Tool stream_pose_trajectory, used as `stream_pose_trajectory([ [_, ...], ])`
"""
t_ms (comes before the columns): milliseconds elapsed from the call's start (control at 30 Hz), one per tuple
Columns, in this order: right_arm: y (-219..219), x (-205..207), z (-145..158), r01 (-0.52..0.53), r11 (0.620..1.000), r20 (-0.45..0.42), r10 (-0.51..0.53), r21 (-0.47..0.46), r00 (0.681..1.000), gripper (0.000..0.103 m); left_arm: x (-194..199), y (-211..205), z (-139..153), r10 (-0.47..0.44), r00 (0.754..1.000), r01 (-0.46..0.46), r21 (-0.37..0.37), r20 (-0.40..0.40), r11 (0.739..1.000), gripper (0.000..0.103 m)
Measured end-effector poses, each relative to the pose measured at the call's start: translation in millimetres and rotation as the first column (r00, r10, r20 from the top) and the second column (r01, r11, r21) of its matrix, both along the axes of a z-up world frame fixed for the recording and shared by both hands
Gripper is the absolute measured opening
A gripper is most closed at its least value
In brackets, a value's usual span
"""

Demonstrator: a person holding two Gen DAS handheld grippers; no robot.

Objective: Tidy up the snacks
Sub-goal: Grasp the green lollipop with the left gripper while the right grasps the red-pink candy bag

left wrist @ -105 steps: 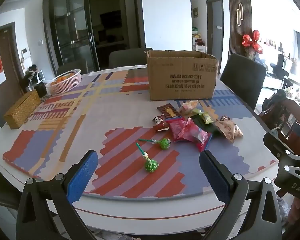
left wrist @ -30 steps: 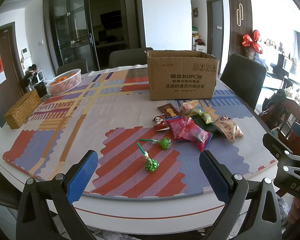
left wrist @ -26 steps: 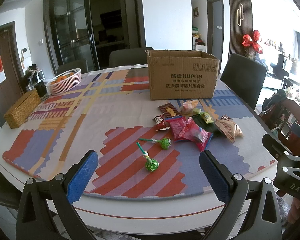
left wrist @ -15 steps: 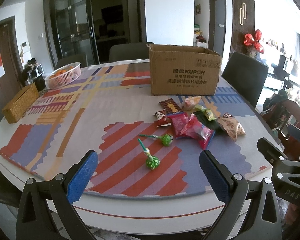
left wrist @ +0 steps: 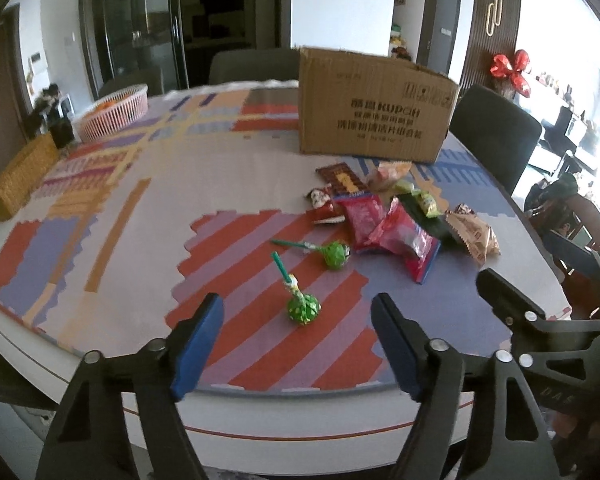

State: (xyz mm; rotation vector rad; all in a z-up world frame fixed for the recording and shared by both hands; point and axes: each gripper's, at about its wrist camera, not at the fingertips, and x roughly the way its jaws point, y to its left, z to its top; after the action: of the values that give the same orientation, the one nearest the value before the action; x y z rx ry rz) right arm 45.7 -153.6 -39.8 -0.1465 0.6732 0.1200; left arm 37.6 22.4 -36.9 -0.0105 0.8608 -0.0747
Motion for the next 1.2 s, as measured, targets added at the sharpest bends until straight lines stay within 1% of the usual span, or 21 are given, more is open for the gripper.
stream_pose_trajectory([
  [233,17.8,23.1,-15.4,-0.084,0.996,-0.051,0.082,-0.024,0.995,0.095,18.9,2.5,-21.9,-0.010,0.995,0.006,-0.040,-0.096,0.999,0.059],
  [367,24.5,37.1,-24.5,-0.123,0.992,-0.085,0.119,-0.041,0.989,0.091,27.7,0.5,-31.0,-0.023,0.991,0.017,-0.048,-0.131,0.999,0.055],
  [667,31.6,58.6,-39.4,-0.187,0.979,-0.133,0.175,-0.083,0.976,0.082,44.6,-4.6,-45.5,-0.047,0.984,0.040,-0.044,-0.173,0.998,0.043],
  [900,38.2,73.3,-47.4,-0.231,0.968,-0.155,0.215,-0.095,0.964,0.075,52.3,-9.1,-50.7,-0.063,0.981,0.059,-0.031,-0.181,0.998,0.037],
  [1033,40.7,79.6,-48.4,-0.249,0.964,-0.158,0.233,-0.093,0.960,0.073,54.8,-11.0,-52.3,-0.069,0.981,0.065,-0.027,-0.183,0.997,0.032],
  [1167,45.1,86.2,-51.9,-0.269,0.958,-0.168,0.250,-0.097,0.953,0.066,56.6,-10.6,-54.4,-0.074,0.979,0.069,-0.029,-0.190,0.997,0.026],
  [1200,45.4,87.2,-52.9,-0.272,0.958,-0.172,0.254,-0.093,0.952,0.065,57.1,-10.5,-55.0,-0.075,0.979,0.070,-0.031,-0.192,0.997,0.026],
])
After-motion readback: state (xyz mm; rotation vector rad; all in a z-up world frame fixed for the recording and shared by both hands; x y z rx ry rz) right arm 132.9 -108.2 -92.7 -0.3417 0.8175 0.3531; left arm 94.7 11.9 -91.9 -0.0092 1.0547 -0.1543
